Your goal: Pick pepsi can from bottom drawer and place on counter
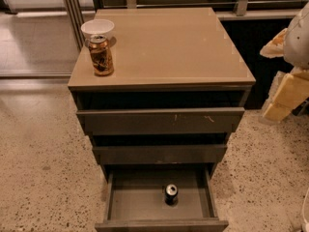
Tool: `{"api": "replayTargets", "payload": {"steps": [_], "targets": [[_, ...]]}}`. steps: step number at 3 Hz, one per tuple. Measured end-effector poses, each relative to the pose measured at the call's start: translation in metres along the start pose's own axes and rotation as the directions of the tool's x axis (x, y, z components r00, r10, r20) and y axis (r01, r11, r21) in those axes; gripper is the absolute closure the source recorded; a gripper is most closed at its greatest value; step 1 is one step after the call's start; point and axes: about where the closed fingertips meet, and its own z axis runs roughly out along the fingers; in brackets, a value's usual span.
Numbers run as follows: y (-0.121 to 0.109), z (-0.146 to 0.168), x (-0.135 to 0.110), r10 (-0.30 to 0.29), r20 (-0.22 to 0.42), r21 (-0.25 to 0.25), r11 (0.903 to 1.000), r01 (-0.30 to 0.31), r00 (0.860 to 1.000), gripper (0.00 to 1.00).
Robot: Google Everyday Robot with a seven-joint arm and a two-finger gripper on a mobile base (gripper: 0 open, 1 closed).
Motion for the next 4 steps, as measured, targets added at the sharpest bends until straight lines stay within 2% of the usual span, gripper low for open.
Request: {"api": "replayTargets", "payload": {"steps": [1, 2, 3, 4], "targets": [[0.003, 0.038, 0.002, 0.032, 0.044, -0.014, 0.9994, -0.032, 0.999, 0.42], [0.008, 0.106, 0.012, 0.088, 0.064, -0.064, 0.9944, -0.083, 0.994, 0.66], [0.028, 0.176, 0.024, 0.131, 0.058, -0.169, 0.9782, -0.120, 0.990, 0.89], [0.031, 0.182, 0.026, 0.134, 0.055, -0.182, 0.9758, -0.122, 0.989, 1.00]]}}
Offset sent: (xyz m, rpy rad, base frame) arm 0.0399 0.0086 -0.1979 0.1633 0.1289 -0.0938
